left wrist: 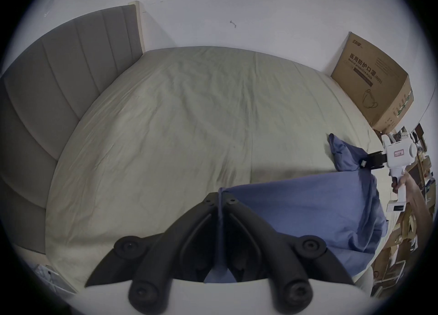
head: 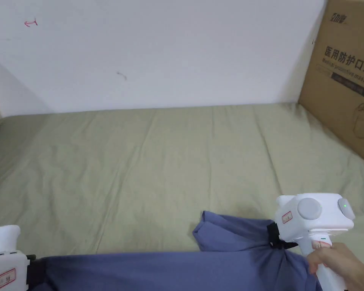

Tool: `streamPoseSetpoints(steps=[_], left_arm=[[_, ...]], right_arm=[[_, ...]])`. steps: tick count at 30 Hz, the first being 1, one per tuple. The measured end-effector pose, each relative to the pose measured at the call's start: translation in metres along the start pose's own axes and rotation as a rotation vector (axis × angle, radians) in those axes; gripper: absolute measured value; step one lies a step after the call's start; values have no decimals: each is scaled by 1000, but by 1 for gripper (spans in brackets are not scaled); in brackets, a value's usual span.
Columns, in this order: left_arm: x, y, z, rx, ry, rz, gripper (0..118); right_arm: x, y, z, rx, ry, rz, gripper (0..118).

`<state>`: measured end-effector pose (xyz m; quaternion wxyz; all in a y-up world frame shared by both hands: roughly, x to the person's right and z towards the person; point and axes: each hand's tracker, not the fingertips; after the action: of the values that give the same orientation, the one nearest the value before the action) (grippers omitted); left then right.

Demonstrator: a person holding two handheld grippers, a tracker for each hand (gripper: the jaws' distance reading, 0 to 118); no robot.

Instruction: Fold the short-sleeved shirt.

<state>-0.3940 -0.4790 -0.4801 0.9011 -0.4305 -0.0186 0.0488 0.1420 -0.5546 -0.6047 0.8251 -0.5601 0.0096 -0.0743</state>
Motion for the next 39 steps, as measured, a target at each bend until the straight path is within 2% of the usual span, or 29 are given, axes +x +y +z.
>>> streamPoseSetpoints(steps=[1, 3, 5, 9, 12, 15, 21, 22, 27, 31, 32, 34, 37, 39], left_arm=[[0, 2, 5, 3, 1, 6, 0], [-1, 8, 14, 7, -3, 0, 0], [0, 17, 27, 22, 12, -22, 0], [-4, 45, 66, 113, 35, 16, 0], [1, 75, 104, 197, 30, -11, 0], [7, 112, 145, 296, 51, -18, 0], [18, 200, 217, 454, 76, -8, 0], [21, 214, 226, 477, 94, -36, 0], [27, 277, 267, 555, 99, -10, 0], [34, 312, 284, 612, 187, -54, 0], [34, 319, 287, 617, 183, -59, 0], [32, 328, 291, 657, 172, -12, 0], [33, 331, 284, 659, 181, -11, 0], [36, 324, 265, 646, 210, -56, 0]], right_arm=[[0, 1, 2, 0, -8, 28, 4], [-1, 2, 16, 5, -7, 29, 4], [-1, 5, 44, 51, 57, 8, 4], [-5, 23, 126, 202, 102, 12, 4], [-15, 34, 197, 312, 146, -9, 4], [-21, 49, 266, 441, 192, -52, 4], [-44, 82, 380, 607, 210, -35, 4], [-47, 88, 395, 605, 215, -38, 4], [-67, 126, 469, 699, 221, -48, 4], [-83, 144, 518, 778, 235, -56, 4], [-96, 136, 530, 802, 235, -42, 4], [-107, 134, 546, 835, 229, -25, 4], [-120, 127, 544, 825, 216, -16, 4], [-124, 125, 526, 800, 167, -2, 4]])
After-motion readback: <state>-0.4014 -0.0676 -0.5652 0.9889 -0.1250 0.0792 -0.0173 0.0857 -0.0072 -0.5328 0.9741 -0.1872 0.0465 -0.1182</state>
